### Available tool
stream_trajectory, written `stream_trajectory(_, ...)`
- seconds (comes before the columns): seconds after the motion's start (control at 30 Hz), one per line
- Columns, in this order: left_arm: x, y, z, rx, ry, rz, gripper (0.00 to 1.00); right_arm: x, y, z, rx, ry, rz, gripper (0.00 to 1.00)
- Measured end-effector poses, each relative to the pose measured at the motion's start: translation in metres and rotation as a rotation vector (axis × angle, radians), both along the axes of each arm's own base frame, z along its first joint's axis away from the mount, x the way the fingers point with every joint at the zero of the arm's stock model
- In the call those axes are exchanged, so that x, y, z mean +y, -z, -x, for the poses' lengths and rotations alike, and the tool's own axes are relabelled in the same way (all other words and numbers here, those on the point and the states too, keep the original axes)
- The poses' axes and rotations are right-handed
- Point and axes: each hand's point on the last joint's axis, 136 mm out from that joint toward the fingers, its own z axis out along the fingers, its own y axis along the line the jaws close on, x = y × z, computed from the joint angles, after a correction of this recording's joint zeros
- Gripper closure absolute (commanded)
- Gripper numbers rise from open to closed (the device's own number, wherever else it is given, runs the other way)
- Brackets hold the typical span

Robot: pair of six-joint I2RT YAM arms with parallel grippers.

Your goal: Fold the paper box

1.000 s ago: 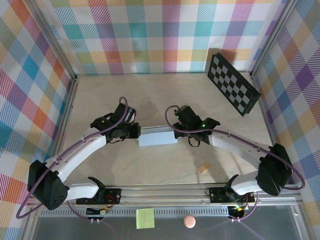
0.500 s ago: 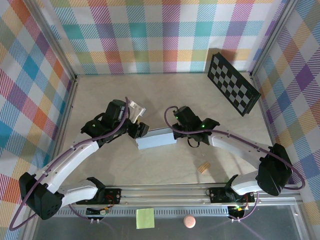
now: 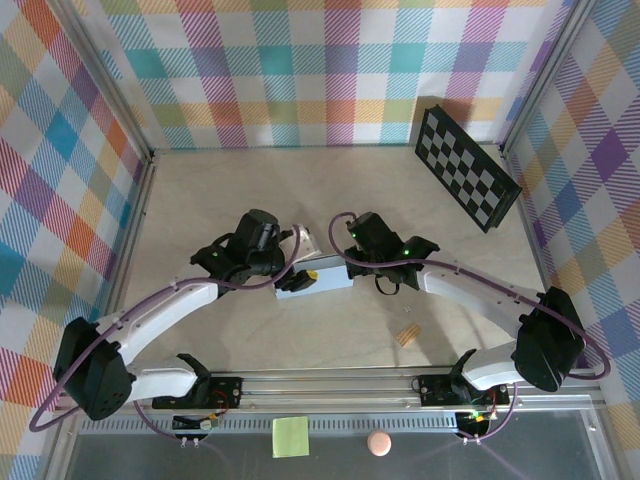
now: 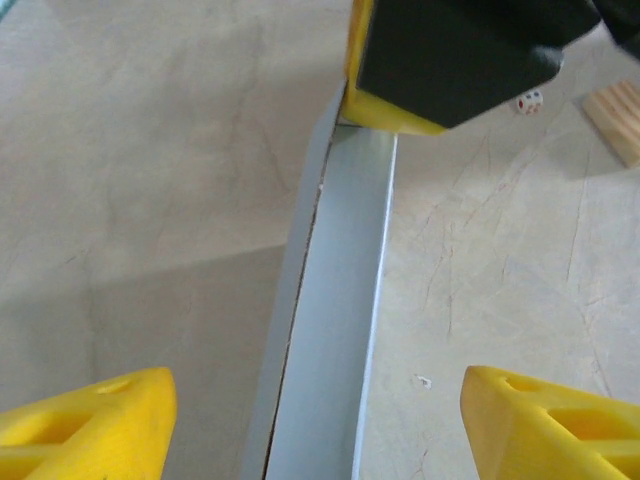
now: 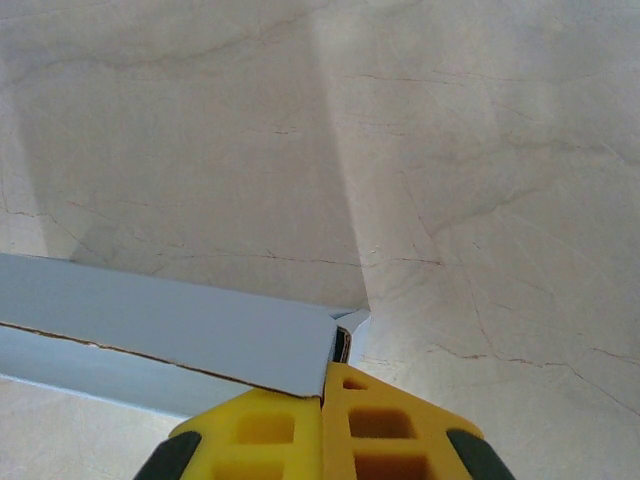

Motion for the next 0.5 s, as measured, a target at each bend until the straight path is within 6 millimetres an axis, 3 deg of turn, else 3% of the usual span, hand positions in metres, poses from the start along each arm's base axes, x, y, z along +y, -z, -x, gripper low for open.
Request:
stream_trajectory(0.23,-0.009,0.023,0.003,-0.016,0.078,-0.079,0.32,0.000,0.000,0.000,0.000,-0.001,0.000,0.99)
stream_trajectory(0.5,-0.007,0.024,-0.004,-0.084,0.084,-0.126,0.56,0.001,0.000,0.001,0.000,-0.004,0.000,0.99)
